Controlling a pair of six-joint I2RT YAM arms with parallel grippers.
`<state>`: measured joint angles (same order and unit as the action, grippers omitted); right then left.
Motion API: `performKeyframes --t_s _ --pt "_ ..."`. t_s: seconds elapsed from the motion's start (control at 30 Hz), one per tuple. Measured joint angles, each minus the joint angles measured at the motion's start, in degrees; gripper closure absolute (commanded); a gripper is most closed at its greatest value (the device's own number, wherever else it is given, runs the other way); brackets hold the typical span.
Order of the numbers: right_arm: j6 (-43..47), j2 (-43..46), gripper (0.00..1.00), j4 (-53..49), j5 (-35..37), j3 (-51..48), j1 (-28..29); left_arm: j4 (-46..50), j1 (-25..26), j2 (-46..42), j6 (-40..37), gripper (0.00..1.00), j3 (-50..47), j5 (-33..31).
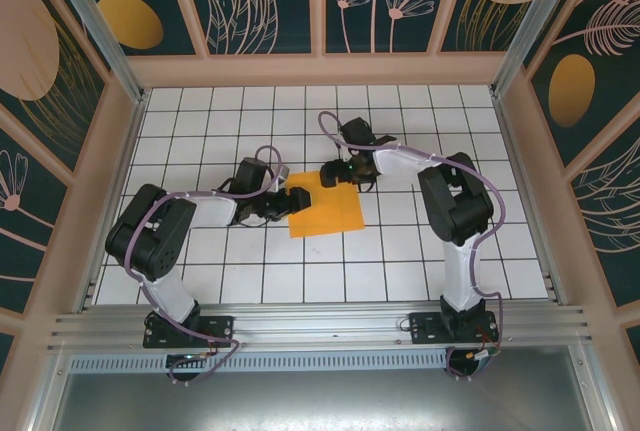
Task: Fold a paper plane with a square sheet of paper (fold left side to right side)
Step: Pick up the square sheet of paper from the center of the table.
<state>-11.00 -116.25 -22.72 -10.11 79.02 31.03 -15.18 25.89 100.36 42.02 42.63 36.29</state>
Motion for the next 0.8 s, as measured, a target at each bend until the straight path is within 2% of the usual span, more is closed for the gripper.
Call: performKeyframes --t_s 0.17,0.33,0.5,0.8 --pt "-0.24 0.04 0.1 -0.26 -2.43 0.0 1.6 0.44 0.07 0.15 -0.37 0.32 0.2 -0.42" --pt "-0.28 0.04 0.15 -0.94 -3.96 0.0 3.26 0.44 0.17 0.15 -0.37 0.33 0.2 -0.81" --pt "-0.26 0.04 0.26 -2.19 -5.77 0.0 3.87 0.09 0.17 0.15 -0.15 0.33 0.04 -0.81" --pt "-0.79 0.04 0.57 -5.97 -12.37 0.0 4.87 -1.29 0.13 -1.03 0.63 0.31 -1.01 -2.29"
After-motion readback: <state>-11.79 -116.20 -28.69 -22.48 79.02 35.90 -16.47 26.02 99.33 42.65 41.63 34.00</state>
